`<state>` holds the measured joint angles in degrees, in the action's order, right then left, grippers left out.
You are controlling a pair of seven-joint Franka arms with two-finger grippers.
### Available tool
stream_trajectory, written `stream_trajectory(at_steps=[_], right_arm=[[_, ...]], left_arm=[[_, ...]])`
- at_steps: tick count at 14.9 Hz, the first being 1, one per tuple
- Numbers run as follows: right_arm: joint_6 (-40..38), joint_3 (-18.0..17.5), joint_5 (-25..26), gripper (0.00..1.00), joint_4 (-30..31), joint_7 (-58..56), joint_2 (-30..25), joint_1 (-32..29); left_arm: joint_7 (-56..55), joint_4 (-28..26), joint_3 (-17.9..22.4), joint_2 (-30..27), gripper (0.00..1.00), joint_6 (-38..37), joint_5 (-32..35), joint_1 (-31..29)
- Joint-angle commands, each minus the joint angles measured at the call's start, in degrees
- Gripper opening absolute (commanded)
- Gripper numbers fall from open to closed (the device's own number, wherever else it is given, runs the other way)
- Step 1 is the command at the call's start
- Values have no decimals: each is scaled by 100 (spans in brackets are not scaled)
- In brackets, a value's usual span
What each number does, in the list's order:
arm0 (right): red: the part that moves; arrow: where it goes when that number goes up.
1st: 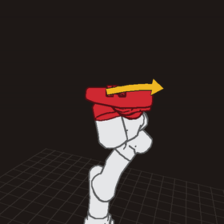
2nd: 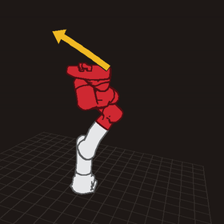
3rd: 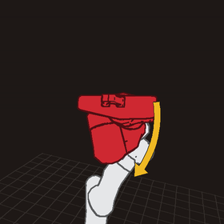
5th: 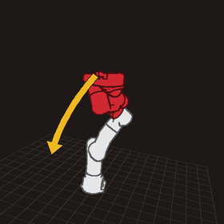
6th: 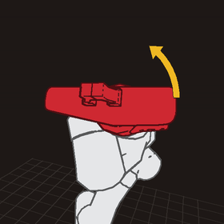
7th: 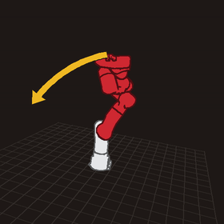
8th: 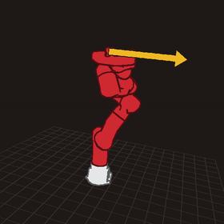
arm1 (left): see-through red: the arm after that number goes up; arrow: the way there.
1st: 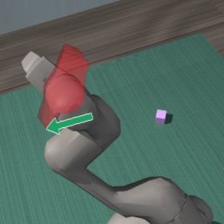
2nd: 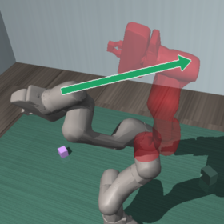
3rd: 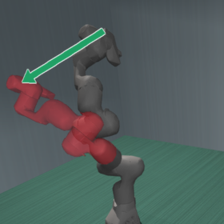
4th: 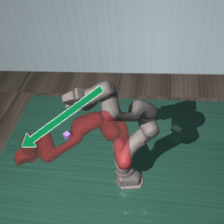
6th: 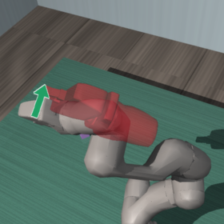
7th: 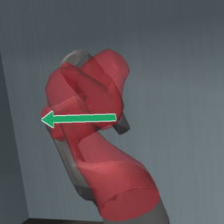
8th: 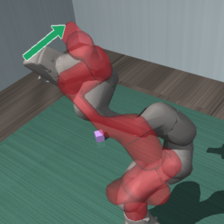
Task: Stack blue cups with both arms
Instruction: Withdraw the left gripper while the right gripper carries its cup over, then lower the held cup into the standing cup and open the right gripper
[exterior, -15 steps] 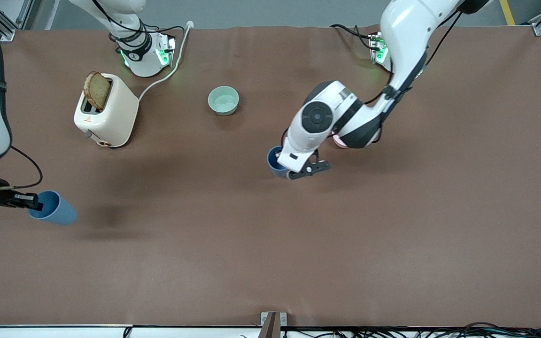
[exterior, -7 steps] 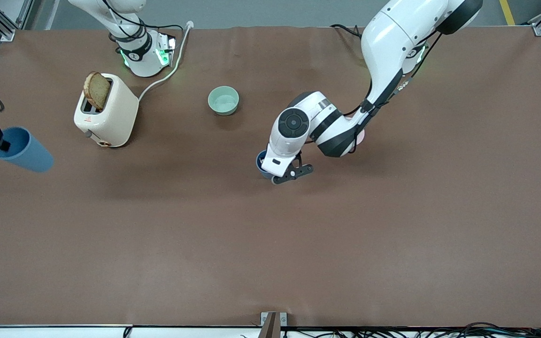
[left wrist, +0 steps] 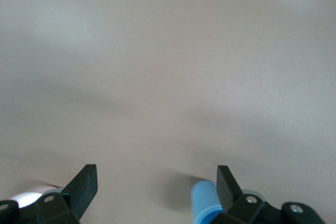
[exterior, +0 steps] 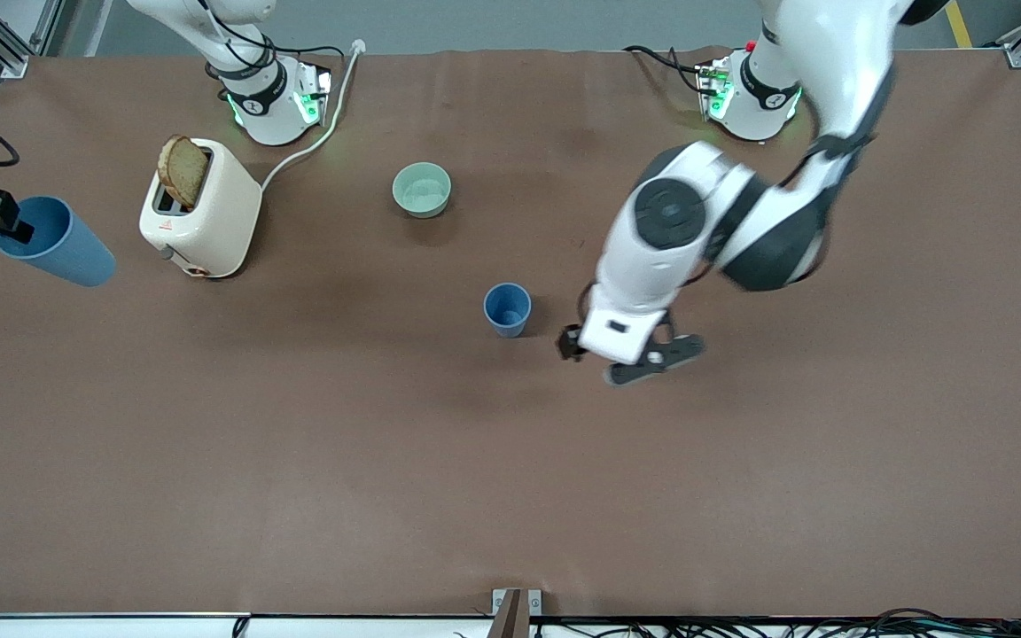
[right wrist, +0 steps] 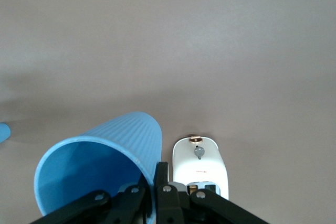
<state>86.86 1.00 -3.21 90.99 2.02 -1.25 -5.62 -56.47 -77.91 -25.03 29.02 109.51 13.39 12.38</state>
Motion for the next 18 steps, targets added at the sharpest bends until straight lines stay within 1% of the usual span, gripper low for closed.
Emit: stream_trajectory(at_steps=[1,4,5,6,7,9,10,11,12,13,15,16,18], right_arm=[[94,-12,-4,3,112,456,-95,428],[523,-12,-22,1,112,1578,19,1235],[664,-12,-74,0,112,1948,115,1526],[779,-12,-240,0,112,2274,203,1772],[971,-12,-424,0,112,2590,352,2044],[1437,-12,-496,0,104,3196,660,2598],[1683,-12,-505,0,95,3565,827,2888],[1885,-12,-496,0,95,3882,967,3134],[2087,-12,-505,0,86,4155,1134,3381],[2263,-12,-505,0,86,4358,1275,3566],[2606,-12,-505,0,86,4710,1530,3882],[2756,-12,-505,0,86,4807,1662,4014],[3002,-12,-496,0,86,5036,1856,4234]], left_arm=[[950,-128,-28,-834,100,-464,15,-445],[2127,-128,-46,-1502,100,-1219,-12,-947],[2522,-137,-46,-1713,100,-1500,-29,-1105],[2848,-137,-46,-1863,100,-1712,-64,-1254],[3147,-154,-37,-2021,100,-1914,-160,-1412],[3736,-180,-2,-2285,100,-2223,-572,-1912],[4157,-285,224,-2487,100,-2259,-792,-1941],[4440,-478,662,-2671,100,-2250,-916,-1828],[4677,-645,1075,-2856,100,-2250,-1091,-1514],[4836,-838,1418,-3023,100,-2250,-1188,-1328],[4864,-1260,1720,-3366,100,-2233,-1312,-1081],[4856,-1314,1834,-3420,100,-2250,-1321,-993],[4873,-1402,1835,-3508,100,-2277,-1321,-983]])
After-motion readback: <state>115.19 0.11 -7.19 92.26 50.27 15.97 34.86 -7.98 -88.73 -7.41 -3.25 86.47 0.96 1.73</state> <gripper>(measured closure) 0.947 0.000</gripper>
